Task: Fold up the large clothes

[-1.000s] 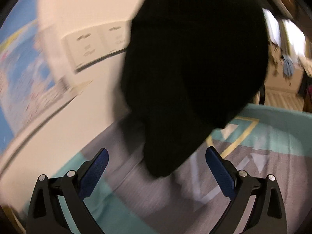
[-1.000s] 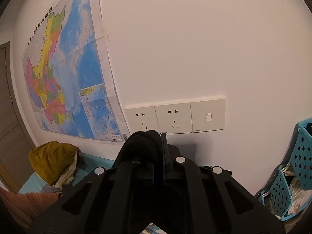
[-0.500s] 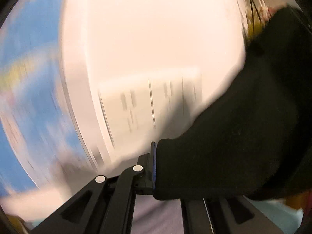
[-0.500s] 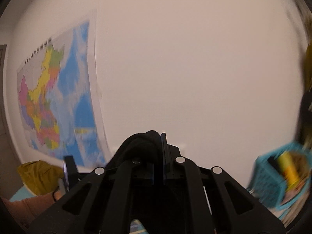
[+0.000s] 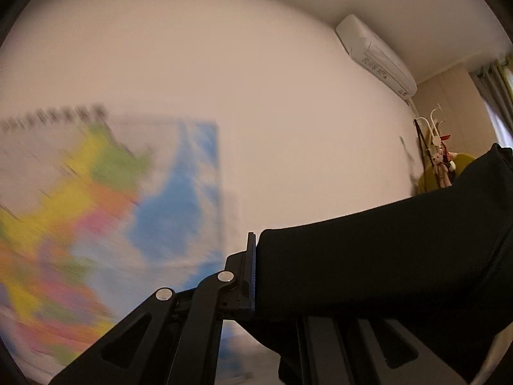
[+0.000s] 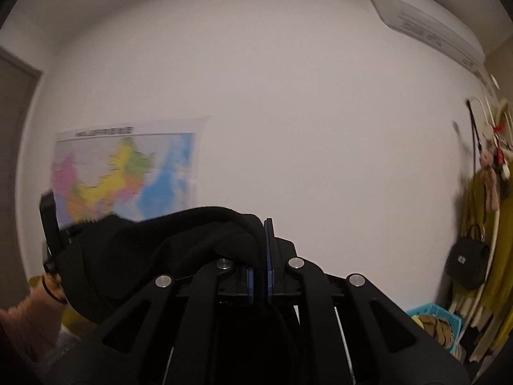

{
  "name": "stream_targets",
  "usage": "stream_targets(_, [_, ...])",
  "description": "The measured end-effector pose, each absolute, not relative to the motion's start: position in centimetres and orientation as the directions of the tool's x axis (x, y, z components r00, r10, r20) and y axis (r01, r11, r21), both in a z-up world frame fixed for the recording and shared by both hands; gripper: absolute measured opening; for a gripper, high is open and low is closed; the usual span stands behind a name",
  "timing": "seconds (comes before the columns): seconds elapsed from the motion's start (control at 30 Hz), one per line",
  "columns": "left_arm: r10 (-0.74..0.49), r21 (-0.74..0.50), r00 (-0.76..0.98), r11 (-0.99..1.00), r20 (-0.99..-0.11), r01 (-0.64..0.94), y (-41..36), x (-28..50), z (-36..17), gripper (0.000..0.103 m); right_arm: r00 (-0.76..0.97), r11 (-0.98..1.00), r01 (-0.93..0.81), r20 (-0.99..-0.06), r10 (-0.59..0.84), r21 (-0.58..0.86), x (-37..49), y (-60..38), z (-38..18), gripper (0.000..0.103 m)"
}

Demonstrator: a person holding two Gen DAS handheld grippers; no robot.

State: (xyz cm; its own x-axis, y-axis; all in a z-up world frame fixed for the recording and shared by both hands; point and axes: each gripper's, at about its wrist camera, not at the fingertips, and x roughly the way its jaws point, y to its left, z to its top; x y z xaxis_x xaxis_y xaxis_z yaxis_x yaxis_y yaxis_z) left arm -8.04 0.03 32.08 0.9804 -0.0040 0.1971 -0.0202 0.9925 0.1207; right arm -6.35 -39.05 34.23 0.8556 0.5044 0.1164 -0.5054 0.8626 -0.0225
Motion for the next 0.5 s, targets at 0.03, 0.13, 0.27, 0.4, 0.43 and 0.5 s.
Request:
stream_targets(0.03, [0.010, 0.130, 0.980, 0.991, 0.200, -0.037, 0.2, -9.0, 31.9, 0.003, 0.841, 0.848, -0.530, 0.112, 0.529, -0.018, -7.3, -38.8, 34.1, 0.005])
stream_targets(0.13, [0.103, 0.185, 0.975, 0.973, 0.199, -0.140, 1.6, -14.9, 32.4, 0.003, 0.787, 0.791, -0.611, 0.089, 0.610, -0.025, -10.3, -37.5, 33.1, 0.005])
stream_targets(0.27, [0.211, 0.258, 0.963, 0.933, 0.167, -0.249, 2.5, -21.5, 31.5, 0.003, 0.694, 0.696, -0.718, 0.048, 0.718, -0.020, -13.8, -35.6, 31.2, 0.005])
stream_targets(0.4, [0.291, 0.291, 0.953, 0.908, 0.081, -0.302, 3.6, -26.2, 31.1, 0.003, 0.587, 0.587, -0.809, 0.029, 0.809, -0.007, -15.4, -33.7, 29.7, 0.005])
stream_targets(0.43, [0.312, 0.298, 0.949, 0.903, 0.040, -0.309, 3.9, -26.3, 31.0, 0.003, 0.569, 0.569, -0.822, 0.022, 0.822, 0.014, -15.0, -33.4, 29.3, 0.005])
stream_targets(0.5, [0.332, 0.311, 0.943, 0.898, -0.019, -0.310, 4.8, -25.5, 30.5, 0.003, 0.527, 0.527, -0.846, -0.023, 0.849, 0.075, -12.5, -32.0, 28.1, 0.005])
